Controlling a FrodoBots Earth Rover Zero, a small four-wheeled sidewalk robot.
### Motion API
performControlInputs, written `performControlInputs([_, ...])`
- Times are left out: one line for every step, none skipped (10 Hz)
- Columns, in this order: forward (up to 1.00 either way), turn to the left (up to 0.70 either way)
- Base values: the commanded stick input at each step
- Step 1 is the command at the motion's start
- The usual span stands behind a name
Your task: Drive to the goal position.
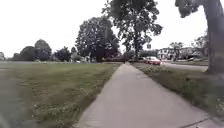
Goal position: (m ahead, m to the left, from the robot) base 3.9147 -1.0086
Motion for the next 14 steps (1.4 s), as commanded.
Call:
performControlInputs([0.7,0.0])
performControlInputs([0.7,0.0])
performControlInputs([0.7,0.0])
performControlInputs([0.7,0.0])
performControlInputs([0.7,0.0])
performControlInputs([0.7,0.0])
performControlInputs([0.7,0.0])
performControlInputs([0.7,0.0])
performControlInputs([0.7,0.0])
performControlInputs([0.7,0.0])
performControlInputs([0.7,0.0])
performControlInputs([0.7,0.0])
performControlInputs([0.7,0.0])
performControlInputs([0.7,0.0])
